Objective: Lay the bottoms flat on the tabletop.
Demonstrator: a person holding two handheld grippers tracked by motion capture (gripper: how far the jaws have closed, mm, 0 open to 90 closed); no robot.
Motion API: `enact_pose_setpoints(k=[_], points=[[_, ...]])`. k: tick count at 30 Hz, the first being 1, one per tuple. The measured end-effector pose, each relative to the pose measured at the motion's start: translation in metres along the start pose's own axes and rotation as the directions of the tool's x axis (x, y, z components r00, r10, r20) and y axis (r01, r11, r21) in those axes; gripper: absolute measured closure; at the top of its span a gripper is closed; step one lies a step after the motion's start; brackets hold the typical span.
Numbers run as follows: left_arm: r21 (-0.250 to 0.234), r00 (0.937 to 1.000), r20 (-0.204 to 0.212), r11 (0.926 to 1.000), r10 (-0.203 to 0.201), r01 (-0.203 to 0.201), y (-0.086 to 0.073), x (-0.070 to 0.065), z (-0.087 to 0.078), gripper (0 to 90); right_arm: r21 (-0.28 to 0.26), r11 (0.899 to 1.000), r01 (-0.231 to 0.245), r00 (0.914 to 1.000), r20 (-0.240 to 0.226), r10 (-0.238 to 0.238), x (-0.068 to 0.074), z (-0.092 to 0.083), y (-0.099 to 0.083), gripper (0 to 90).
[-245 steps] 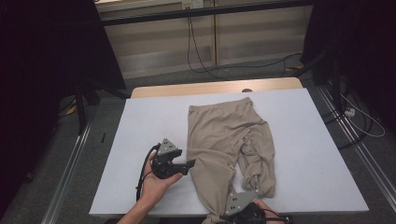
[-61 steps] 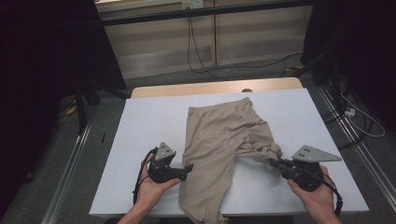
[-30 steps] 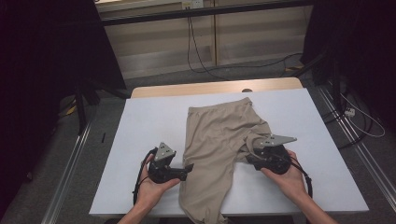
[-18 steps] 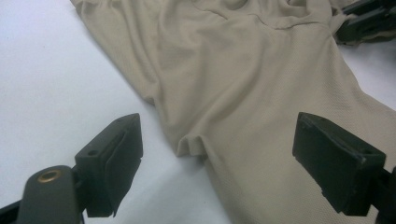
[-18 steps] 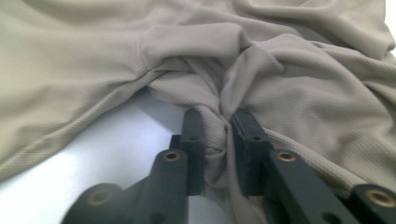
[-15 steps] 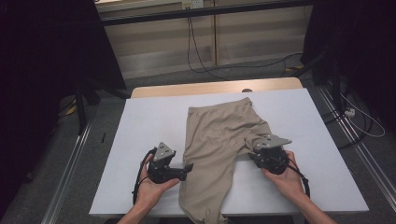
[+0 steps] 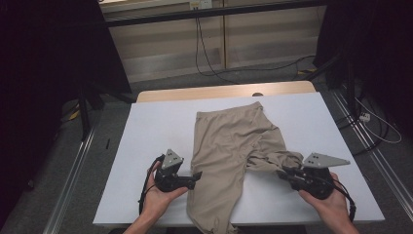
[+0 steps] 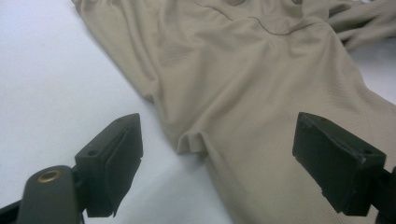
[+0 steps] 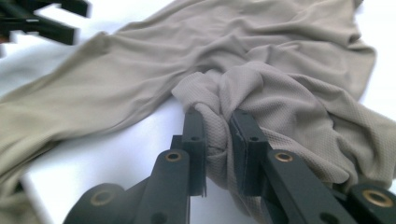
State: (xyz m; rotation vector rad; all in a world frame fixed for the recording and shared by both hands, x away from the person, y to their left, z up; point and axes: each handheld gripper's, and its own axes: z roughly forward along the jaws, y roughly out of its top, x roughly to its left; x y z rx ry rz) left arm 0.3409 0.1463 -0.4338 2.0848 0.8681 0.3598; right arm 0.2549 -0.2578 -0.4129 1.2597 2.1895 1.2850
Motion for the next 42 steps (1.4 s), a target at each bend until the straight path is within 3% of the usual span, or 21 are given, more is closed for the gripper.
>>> enact_pose_setpoints(k=[4, 7, 9, 11, 14, 17, 18, 20, 22, 24, 27, 29, 34, 37, 39, 40, 41, 42], points=[[0.003, 0.9999, 0.006, 1.0, 0.009, -0.009, 0.0, 0.0, 0.001, 16.3, 0.003, 1.0, -0.003, 0.9996, -0.027, 0.003, 0.009, -0.015, -0.012, 77.5], [0.001, 1.0, 0.007, 1.0, 0.006, -0.006, 0.0, -0.001, 0.001, 16.3, 0.05, 0.998, 0.029, 0.9994, -0.02, -0.028, 0.012, -0.011, -0.019, 73.7], [0.002, 0.9999, 0.008, 1.0, 0.007, -0.007, 0.0, -0.001, 0.001, 16.4, 0.068, 0.998, 0.019, 0.9993, -0.032, -0.017, 0.013, -0.004, -0.019, 60.1], [0.002, 1.0, 0.006, 1.0, 0.006, -0.006, 0.0, -0.001, 0.001, 16.3, 0.082, 0.997, 0.005, 0.9999, 0.014, -0.006, 0.014, 0.001, -0.019, 47.0], [0.009, 1.0, 0.007, 1.0, 0.0, 0.0, 0.0, 0.0, 0.002, 16.3, 0.057, 0.998, 0.014, 0.9984, 0.054, -0.017, 0.015, 0.004, -0.016, 31.9], [0.009, 0.9999, 0.009, 0.9999, 0.007, -0.007, 0.0, -0.001, 0.003, 16.3, 0.01, 1.0, 0.016, 0.9994, 0.03, -0.016, 0.015, 0.007, -0.007, 21.7], [0.011, 0.9999, 0.009, 0.9999, 0.01, -0.01, 0.0, -0.001, 0.003, 16.3, 0.017, 1.0, 0.014, 0.9989, 0.044, -0.015, 0.014, 0.011, -0.004, 17.6], [0.01, 0.9999, 0.009, 0.9999, 0.006, -0.006, 0.0, -0.002, 0.004, 16.4, 0.03, 0.999, 0.017, 0.9984, 0.054, -0.019, 0.01, 0.019, -0.001, 17.6], [0.013, 0.9999, 0.009, 0.9999, 0.01, -0.01, 0.0, -0.002, 0.005, 16.3, 0.083, 0.996, 0.014, 0.9968, 0.078, -0.02, 0.003, 0.032, 0.001, 16.2], [0.012, 0.9999, 0.011, 0.9999, 0.011, -0.011, 0.0, -0.002, 0.004, 16.4, 0.128, 0.992, -0.005, 0.9985, 0.054, -0.002, 0.0, 0.043, -0.002, 17.1], [0.018, 0.9999, 0.011, 0.9998, 0.01, -0.01, 0.0, -0.001, 0.004, 16.3, 0.176, 0.984, 0.026, 0.9994, 0.016, -0.03, 0.01, 0.052, -0.008, 19.9], [0.018, 0.9999, 0.009, 0.9998, 0.01, -0.01, 0.0, -0.001, 0.004, 16.3, 0.166, 0.985, 0.054, 0.9986, -0.007, -0.053, 0.017, 0.054, -0.007, 22.6], [0.021, 0.9999, 0.012, 0.9997, 0.013, -0.013, 0.0, -0.003, 0.006, 16.3, 0.216, 0.972, 0.093, 0.9951, -0.052, -0.084, 0.026, 0.067, -0.007, 20.4], [0.02, 0.9999, 0.012, 0.9997, 0.009, -0.01, 0.0, -0.003, 0.006, 16.4, 0.243, 0.961, 0.129, 0.991, -0.065, -0.117, 0.035, 0.078, -0.007, 13.5], [0.026, 0.9998, 0.016, 0.9996, 0.008, -0.009, 0.0, -0.002, 0.005, 16.3, 0.243, 0.954, 0.176, 0.9842, -0.021, -0.176, 0.039, 0.078, -0.008, 23.5], [0.025, 0.9999, 0.015, 0.9996, 0.008, -0.009, 0.0, -0.002, 0.005, 16.4, 0.241, 0.956, 0.17, 0.9852, -0.021, -0.17, 0.038, 0.077, -0.008, 29.1], [0.024, 0.9999, 0.014, 0.9997, 0.009, -0.009, 0.0, -0.002, 0.005, 16.4, 0.23, 0.96, 0.159, 0.9868, -0.01, -0.161, 0.036, 0.074, -0.008, 47.0], [0.023, 0.9999, 0.014, 0.9997, 0.01, -0.01, 0.0, -0.002, 0.004, 16.4, 0.225, 0.964, 0.145, 0.9888, 0.002, -0.149, 0.033, 0.071, -0.008, 57.7]])
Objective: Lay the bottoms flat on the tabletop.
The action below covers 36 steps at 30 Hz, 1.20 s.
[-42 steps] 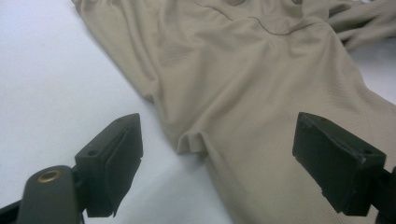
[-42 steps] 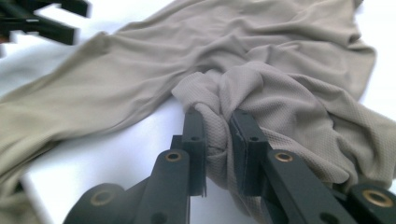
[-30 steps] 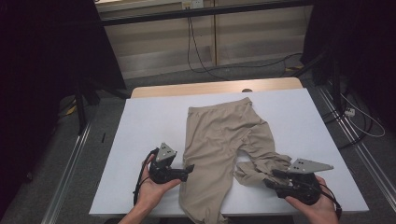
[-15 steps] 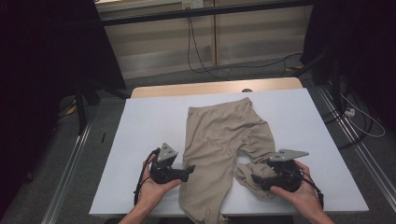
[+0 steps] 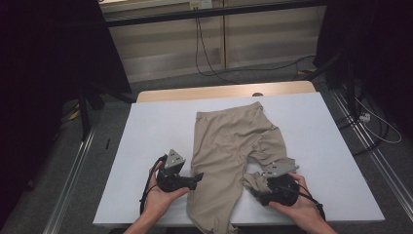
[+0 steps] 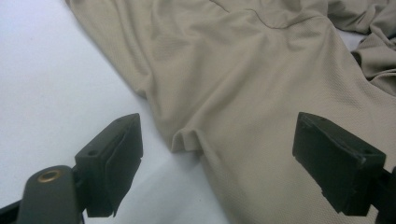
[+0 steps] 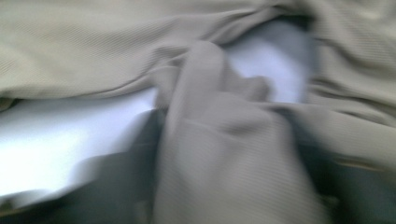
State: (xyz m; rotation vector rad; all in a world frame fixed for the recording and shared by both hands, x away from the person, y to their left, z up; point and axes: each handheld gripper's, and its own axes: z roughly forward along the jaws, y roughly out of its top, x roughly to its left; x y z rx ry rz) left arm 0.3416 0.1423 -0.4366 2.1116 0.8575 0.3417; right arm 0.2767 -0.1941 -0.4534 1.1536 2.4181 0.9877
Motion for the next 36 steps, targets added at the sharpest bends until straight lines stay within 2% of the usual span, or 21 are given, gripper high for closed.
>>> enact_pose_setpoints(k=[2, 5, 12, 16, 21, 24, 26, 27, 30, 32, 33, 36], points=[[0.001, 1.0, 0.003, 1.0, 0.003, -0.003, 0.0, -0.001, 0.0, 16.4, -0.005, 1.0, -0.03, 0.9994, -0.017, 0.03, -0.007, -0.003, -0.002, 69.8], [0.0, 1.0, 0.004, 1.0, 0.006, -0.006, 0.0, -0.002, 0.0, 16.4, 0.003, 1.0, -0.018, 0.9995, -0.027, 0.018, -0.006, -0.008, -0.005, 75.0], [-0.004, 1.0, -0.005, 1.0, -0.002, 0.002, 0.0, 0.0, -0.001, 16.4, 0.015, 1.0, 0.012, 0.9948, -0.101, -0.01, 0.008, -0.024, -0.016, 76.0], [-0.018, 1.0, -0.007, 0.9998, -0.003, 0.002, 0.0, 0.0, -0.002, 15.4, 0.023, 0.999, 0.034, 0.9915, -0.126, -0.03, 0.019, -0.03, -0.021, 76.0], [-0.018, 1.0, -0.004, 0.9998, -0.007, 0.007, 0.0, 0.001, -0.002, 15.0, 0.03, 0.997, 0.07, 0.9807, -0.185, -0.063, 0.037, -0.046, -0.036, 75.8], [-0.017, 0.9999, 0.0, 0.9998, -0.01, 0.01, 0.0, -0.001, 0.0, 15.0, 0.038, 0.997, 0.074, 0.9728, -0.223, -0.064, 0.047, -0.056, -0.047, 75.2], [-0.017, 1.0, -0.003, 0.9999, -0.001, 0.001, 0.001, -0.001, 0.0, 15.0, 0.051, 0.996, 0.075, 0.9676, -0.245, -0.06, 0.053, -0.062, -0.053, 70.9], [-0.015, 1.0, 0.002, 0.9999, -0.006, 0.006, 0.001, -0.001, 0.001, 15.0, 0.053, 0.996, 0.073, 0.9666, -0.25, -0.058, 0.055, -0.063, -0.055, 64.3], [-0.009, 1.0, 0.004, 1.0, -0.001, 0.001, 0.001, -0.002, 0.002, 15.0, 0.018, 0.999, 0.047, 0.9717, -0.233, -0.041, 0.056, -0.07, -0.054, 51.7], [-0.009, 1.0, 0.006, 0.9999, 0.005, -0.005, 0.001, -0.002, 0.002, 15.0, -0.02, 1.0, 0.009, 0.9767, -0.214, -0.013, 0.05, -0.074, -0.049, 40.5], [-0.01, 1.0, 0.008, 0.9999, 0.003, -0.002, 0.001, -0.002, 0.002, 15.1, -0.035, 0.999, -0.008, 0.981, -0.194, 0.001, 0.046, -0.075, -0.047, 39.5], [-0.011, 1.0, 0.006, 0.9999, -0.001, 0.001, 0.001, -0.001, 0.002, 15.0, -0.078, 0.996, -0.047, 0.9868, -0.158, 0.034, 0.034, -0.078, -0.041, 36.0]])
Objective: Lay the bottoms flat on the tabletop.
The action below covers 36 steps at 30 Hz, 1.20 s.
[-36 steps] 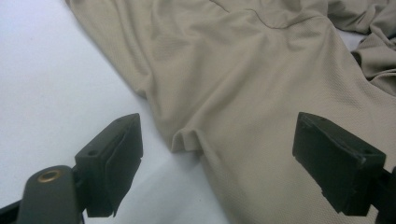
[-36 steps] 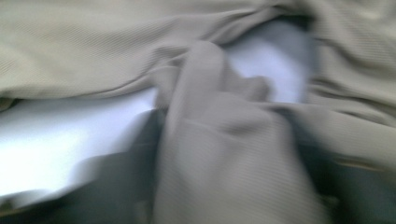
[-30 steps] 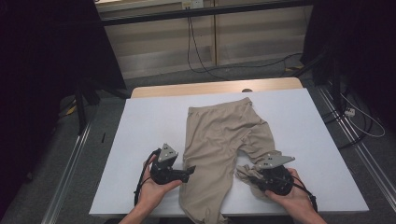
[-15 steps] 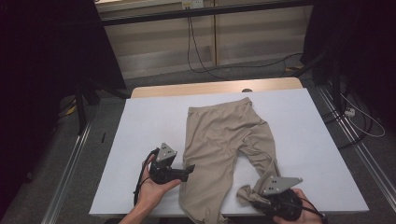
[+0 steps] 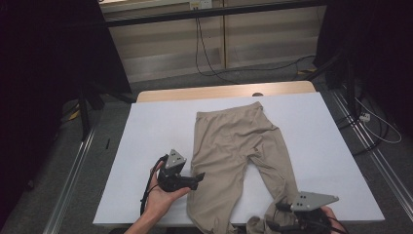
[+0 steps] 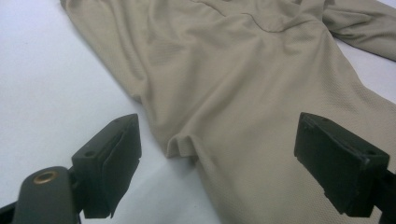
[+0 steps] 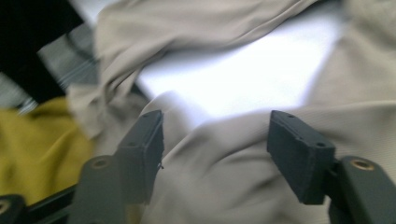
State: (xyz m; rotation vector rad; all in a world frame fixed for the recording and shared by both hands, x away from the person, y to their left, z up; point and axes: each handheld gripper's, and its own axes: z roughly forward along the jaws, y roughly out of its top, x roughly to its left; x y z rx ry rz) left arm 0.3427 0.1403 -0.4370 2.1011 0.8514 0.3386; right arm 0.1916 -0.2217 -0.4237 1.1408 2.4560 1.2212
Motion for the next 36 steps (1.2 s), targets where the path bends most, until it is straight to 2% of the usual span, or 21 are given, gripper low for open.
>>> enact_pose_setpoints(k=[2, 4, 6, 7, 9, 10, 12, 13, 14, 15, 17, 22, 25, 30, 32, 34, 35, 36], points=[[0.002, 1.0, 0.0, 1.0, -0.001, 0.001, 0.0, 0.0, 0.0, 15.0, -0.027, 1.0, -0.007, 0.9992, 0.038, 0.008, -0.007, -0.001, 0.006, 38.9], [-0.001, 1.0, -0.001, 1.0, -0.003, 0.003, 0.0, 0.0, 0.0, 15.1, -0.023, 0.999, -0.032, 0.994, 0.104, 0.034, -0.017, 0.002, 0.011, 38.2], [0.001, 1.0, 0.002, 1.0, 0.003, -0.003, 0.0, -0.001, 0.0, 15.1, -0.021, 0.998, -0.058, 0.9902, 0.126, 0.06, -0.03, 0.008, 0.014, 40.7], [0.001, 1.0, 0.003, 1.0, 0.002, -0.002, 0.0, -0.001, 0.0, 15.1, -0.003, 0.998, -0.068, 0.9863, 0.151, 0.068, -0.037, 0.013, 0.015, 43.4], [0.001, 1.0, 0.002, 1.0, 0.002, -0.002, 0.0, -0.001, 0.0, 15.1, 0.011, 0.998, -0.068, 0.9864, 0.151, 0.065, -0.042, 0.019, 0.017, 45.5], [0.001, 1.0, 0.0, 1.0, 0.002, -0.002, 0.0, -0.001, 0.0, 15.1, 0.022, 0.997, -0.08, 0.9831, 0.167, 0.075, -0.044, 0.022, 0.018, 45.2], [0.001, 1.0, -0.001, 1.0, 0.003, -0.003, 0.0, 0.0, 0.001, 15.1, 0.037, 0.995, -0.091, 0.9814, 0.173, 0.083, -0.047, 0.028, 0.019, 59.4], [0.001, 1.0, 0.001, 1.0, 0.004, -0.004, 0.0, 0.0, 0.0, 15.1, 0.047, 0.996, -0.079, 0.9839, 0.165, 0.07, -0.047, 0.031, 0.02, 62.7], [0.001, 1.0, 0.002, 1.0, 0.006, -0.006, 0.0, -0.001, 0.0, 15.1, 0.059, 0.995, -0.075, 0.9847, 0.162, 0.065, -0.046, 0.033, 0.02, 70.7], [0.001, 1.0, 0.003, 1.0, 0.003, -0.003, 0.0, -0.001, 0.0, 15.1, 0.069, 0.995, -0.066, 0.9865, 0.155, 0.055, -0.044, 0.035, 0.021, 82.9], [0.001, 1.0, 0.001, 1.0, 0.004, -0.004, 0.0, -0.001, 0.0, 15.1, 0.082, 0.996, -0.041, 0.9908, 0.132, 0.03, -0.039, 0.038, 0.021, 89.9], [0.001, 1.0, 0.002, 1.0, 0.005, -0.005, 0.0, -0.001, 0.0, 15.1, 0.066, 0.998, 0.013, 0.9975, 0.068, -0.017, -0.022, 0.04, 0.024, 90.0], [0.002, 1.0, 0.003, 1.0, 0.005, -0.005, 0.0, -0.001, 0.0, 15.1, 0.078, 0.996, 0.037, 0.9992, 0.01, -0.038, -0.009, 0.044, 0.024, 90.0], [0.003, 1.0, 0.004, 1.0, 0.006, -0.006, 0.0, -0.001, 0.0, 15.1, 0.104, 0.99, 0.095, 0.9936, -0.071, -0.088, 0.015, 0.052, 0.021, 90.0], [0.008, 1.0, 0.005, 1.0, 0.005, -0.005, 0.0, -0.002, 0.0, 15.1, 0.112, 0.989, 0.1, 0.9911, -0.098, -0.089, 0.022, 0.053, 0.02, 89.4], [0.008, 0.9999, 0.011, 0.9999, 0.007, -0.007, 0.0, -0.002, 0.0, 15.5, 0.129, 0.985, 0.119, 0.987, -0.123, -0.103, 0.026, 0.055, 0.018, 83.3], [0.012, 0.9999, 0.012, 0.9999, 0.009, -0.009, -0.001, -0.002, 0.0, 16.0, 0.124, 0.986, 0.107, 0.988, -0.124, -0.092, 0.025, 0.054, 0.018, 72.5], [0.018, 0.9999, 0.011, 0.9998, 0.01, -0.011, -0.001, -0.003, 0.0, 16.5, 0.117, 0.988, 0.099, 0.9902, -0.109, -0.087, 0.023, 0.053, 0.018, 68.0]])
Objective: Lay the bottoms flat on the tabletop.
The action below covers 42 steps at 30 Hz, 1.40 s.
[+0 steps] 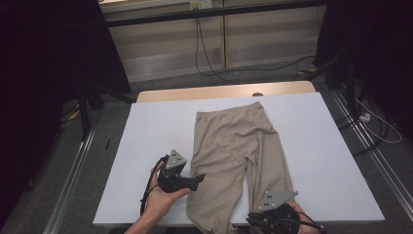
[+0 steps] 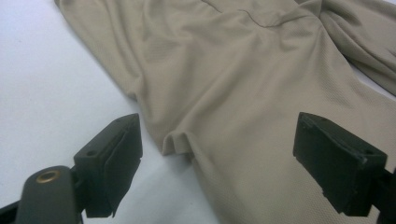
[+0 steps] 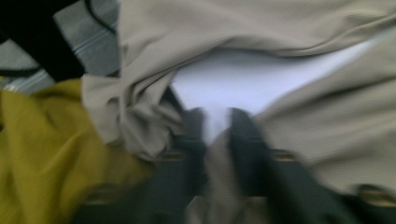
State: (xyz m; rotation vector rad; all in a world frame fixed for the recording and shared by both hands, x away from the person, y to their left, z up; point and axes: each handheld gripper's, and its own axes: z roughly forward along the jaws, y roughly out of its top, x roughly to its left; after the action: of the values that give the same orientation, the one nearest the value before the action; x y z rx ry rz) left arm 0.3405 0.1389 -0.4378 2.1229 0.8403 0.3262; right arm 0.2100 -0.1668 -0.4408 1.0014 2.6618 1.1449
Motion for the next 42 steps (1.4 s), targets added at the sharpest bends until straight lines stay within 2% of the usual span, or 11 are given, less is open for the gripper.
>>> enact_pose_setpoints(k=[3, 8, 15, 18, 22, 24, 25, 27, 32, 40, 42], points=[[0.033, 0.9999, 0.01, 0.9995, -0.001, 0.0, -0.001, 0.0, -0.002, 23.3, -0.052, 0.997, -0.051, 0.9968, 0.059, 0.054, -0.016, -0.01, 0.001, 55.9], [0.071, 0.9991, 0.043, 0.9975, -0.004, 0.0, -0.002, 0.0, -0.007, 40.5, -0.115, 0.985, -0.128, 0.9745, 0.169, 0.147, -0.058, -0.029, -0.003, 57.5], [0.141, 0.9993, 0.035, 0.99, -0.011, 0.006, -0.005, -0.002, -0.004, 63.2, -0.116, 0.967, -0.225, 0.9005, 0.354, 0.252, -0.116, -0.039, -0.011, 67.2], [0.173, 0.9992, 0.037, 0.985, -0.014, 0.008, -0.007, -0.002, -0.001, 64.7, -0.095, 0.964, -0.249, 0.8804, 0.393, 0.266, -0.124, -0.037, -0.016, 67.6], [0.189, 0.9998, 0.019, 0.9819, -0.007, 0.003, -0.008, -0.003, 0.002, 65.9, -0.087, 0.967, -0.241, 0.8812, 0.398, 0.256, -0.123, -0.034, -0.02, 70.6], [0.194, 0.999, 0.041, 0.981, -0.016, 0.007, -0.008, -0.002, 0.001, 78.8, -0.082, 0.967, -0.242, 0.8962, 0.363, 0.255, -0.121, -0.034, -0.019, 90.0], [0.196, 0.999, 0.041, 0.9805, -0.018, 0.01, -0.008, -0.002, 0.001, 89.4, -0.069, 0.97, -0.235, 0.8947, 0.375, 0.243, -0.119, -0.034, -0.018, 90.0], [0.21, 0.9996, 0.028, 0.9777, -0.009, 0.003, -0.007, -0.004, -0.001, 90.0, -0.051, 0.975, -0.217, 0.8926, 0.394, 0.219, -0.116, -0.036, -0.018, 90.0], [0.23, 0.9994, 0.031, 0.9731, -0.015, 0.007, -0.008, 0.0, -0.005, 90.0, -0.064, 0.97, -0.236, 0.8838, 0.401, 0.242, -0.116, -0.051, -0.028, 90.0], [0.222, 0.9978, 0.032, 0.9738, -0.058, 0.05, -0.02, 0.005, -0.02, 90.0, -0.036, 0.971, -0.235, 0.8935, 0.385, 0.23, -0.101, -0.063, -0.042, 90.0], [0.217, 0.9961, 0.041, 0.9738, -0.078, 0.067, -0.02, 0.008, -0.018, 90.0, -0.059, 0.976, -0.209, 0.8924, 0.397, 0.215, -0.099, -0.064, -0.039, 76.3]])
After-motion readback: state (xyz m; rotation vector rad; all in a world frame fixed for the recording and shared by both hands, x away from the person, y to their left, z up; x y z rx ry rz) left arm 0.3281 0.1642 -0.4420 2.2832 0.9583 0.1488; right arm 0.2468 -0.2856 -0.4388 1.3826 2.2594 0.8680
